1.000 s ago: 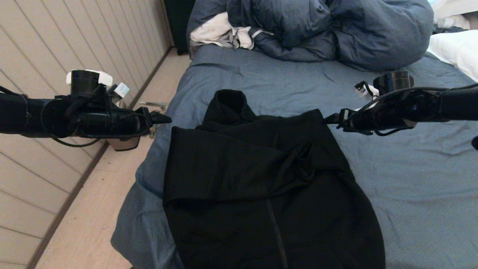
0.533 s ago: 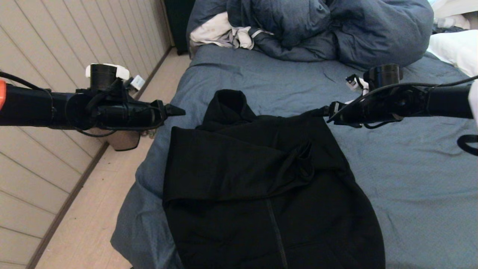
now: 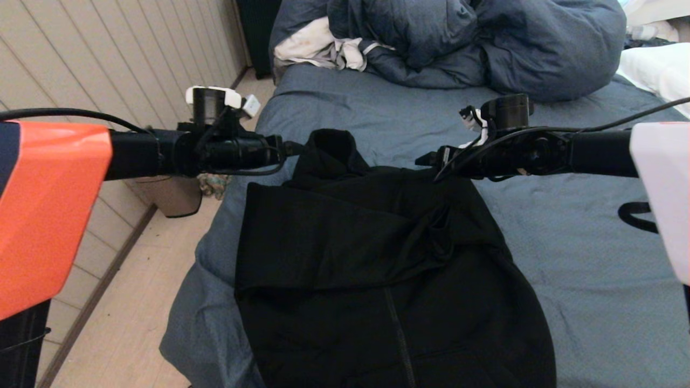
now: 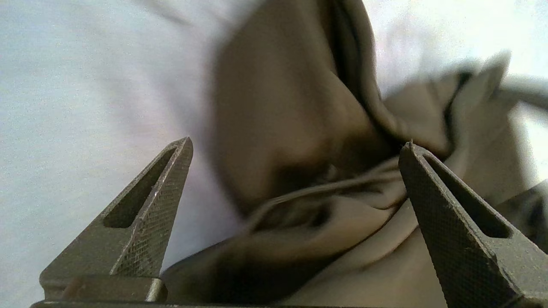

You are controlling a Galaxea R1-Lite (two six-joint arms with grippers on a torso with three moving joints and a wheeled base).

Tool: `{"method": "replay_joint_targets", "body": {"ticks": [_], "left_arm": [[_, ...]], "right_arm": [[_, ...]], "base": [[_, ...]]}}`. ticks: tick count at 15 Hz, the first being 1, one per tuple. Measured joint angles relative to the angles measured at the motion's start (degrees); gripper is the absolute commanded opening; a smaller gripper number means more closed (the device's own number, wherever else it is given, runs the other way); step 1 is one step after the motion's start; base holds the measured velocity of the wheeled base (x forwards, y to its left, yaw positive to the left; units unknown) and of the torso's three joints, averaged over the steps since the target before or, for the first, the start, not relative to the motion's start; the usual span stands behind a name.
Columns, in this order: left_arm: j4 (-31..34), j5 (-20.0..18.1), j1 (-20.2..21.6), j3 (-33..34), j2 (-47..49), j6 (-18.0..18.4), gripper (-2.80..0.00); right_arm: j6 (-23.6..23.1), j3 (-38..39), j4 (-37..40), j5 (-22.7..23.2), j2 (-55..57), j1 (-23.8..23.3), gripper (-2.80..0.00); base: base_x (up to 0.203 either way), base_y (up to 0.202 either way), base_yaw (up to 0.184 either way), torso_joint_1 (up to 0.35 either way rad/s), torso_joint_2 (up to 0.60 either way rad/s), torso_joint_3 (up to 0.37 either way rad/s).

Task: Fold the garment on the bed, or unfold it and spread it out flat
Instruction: Fold the black sweatshirt

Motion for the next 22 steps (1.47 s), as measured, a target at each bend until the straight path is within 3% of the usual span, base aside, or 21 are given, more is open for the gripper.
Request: {"method": "replay_joint_targets", "body": {"ticks": [3,5,8,13,14,22], "left_arm": [[-2.8,4.1,-4.5,-0.9,3.6,6.4,0.0],[-6.1,8.1,-6.3,-1.2,4.9,8.2,0.0],[-6.9,10.0,-7.2,-1.5,5.8,11.2,0.0],[-13.9,19.8,-7.3,-1.5,9.7,15.3,0.0],[-14.3,20.5,-7.3,-1.6,10.1,15.4,-2.8],[-17.2,25.1,-8.8,-1.6,9.2,15.3,-2.8]], "right_arm": [[0.0,4.7,-5.5,-0.1,-0.6,1.1,0.0],[-0.2,9.6,-10.1,-0.2,-1.8,1.6,0.0],[-0.3,15.2,-15.0,-0.2,-3.9,2.0,0.0],[-0.5,22.9,-20.4,0.0,-8.1,2.3,0.0],[-0.5,24.4,-23.0,0.0,-8.7,2.4,0.0],[-0.1,27.2,-25.2,0.2,-10.2,2.5,0.0]], "base": [[0.0,0.0,0.0,0.0,0.0,0.0],[0.0,0.0,0.0,0.0,0.0,0.0],[0.0,0.0,0.0,0.0,0.0,0.0],[0.0,0.0,0.0,0.0,0.0,0.0],[0.0,0.0,0.0,0.0,0.0,0.0],[0.0,0.0,0.0,0.0,0.0,0.0]]}}
